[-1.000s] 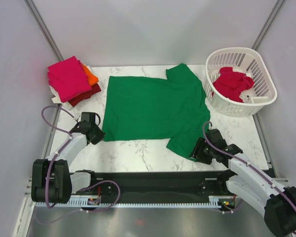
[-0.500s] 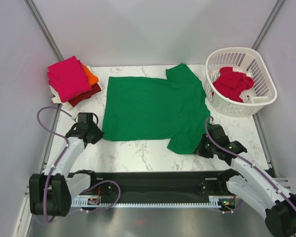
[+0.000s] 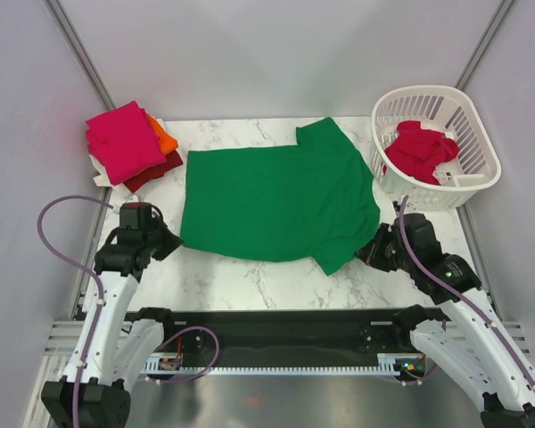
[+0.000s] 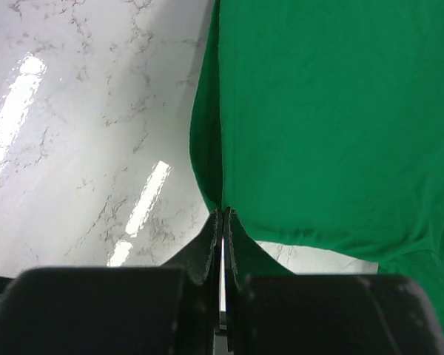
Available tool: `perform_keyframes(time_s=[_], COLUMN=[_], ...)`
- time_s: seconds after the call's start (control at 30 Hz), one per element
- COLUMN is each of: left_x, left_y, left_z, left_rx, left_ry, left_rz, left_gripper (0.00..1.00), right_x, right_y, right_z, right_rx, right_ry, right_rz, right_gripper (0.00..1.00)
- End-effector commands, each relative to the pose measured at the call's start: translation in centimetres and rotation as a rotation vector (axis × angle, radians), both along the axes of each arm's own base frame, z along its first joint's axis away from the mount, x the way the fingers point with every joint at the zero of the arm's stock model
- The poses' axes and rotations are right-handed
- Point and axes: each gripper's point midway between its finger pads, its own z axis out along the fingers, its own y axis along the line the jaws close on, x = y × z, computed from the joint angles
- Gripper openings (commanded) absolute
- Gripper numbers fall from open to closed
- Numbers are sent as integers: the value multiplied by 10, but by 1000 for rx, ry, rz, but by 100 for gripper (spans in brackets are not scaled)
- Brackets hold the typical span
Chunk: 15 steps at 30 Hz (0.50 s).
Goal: Fold and stack the t-shirts
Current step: Fold the tshirt
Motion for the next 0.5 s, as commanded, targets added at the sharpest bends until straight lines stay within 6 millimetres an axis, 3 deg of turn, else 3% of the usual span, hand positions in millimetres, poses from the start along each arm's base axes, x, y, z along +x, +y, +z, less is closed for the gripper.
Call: perform_keyframes(time_s=[0.0,0.2,0.3,0.47], left_x=[-17,-23,-14,14], left_y=[-2,3,5,6], left_z=[28,33,33,37], left_rx=[-26,20,41,65], left_ry=[-27,13,32,51], left_rz=[-1,-15,-25,-52], left_gripper=[2,2,2,2], right_x=[-5,2,21,71], right_y=[-8,0,4,8], right_z=[28,44,49,61], right_rx=[-16,1,-33,-114], right_ry=[-60,-99,-117,-169], right_rz=[-10,35,43,12], right_gripper=[0,0,0,0])
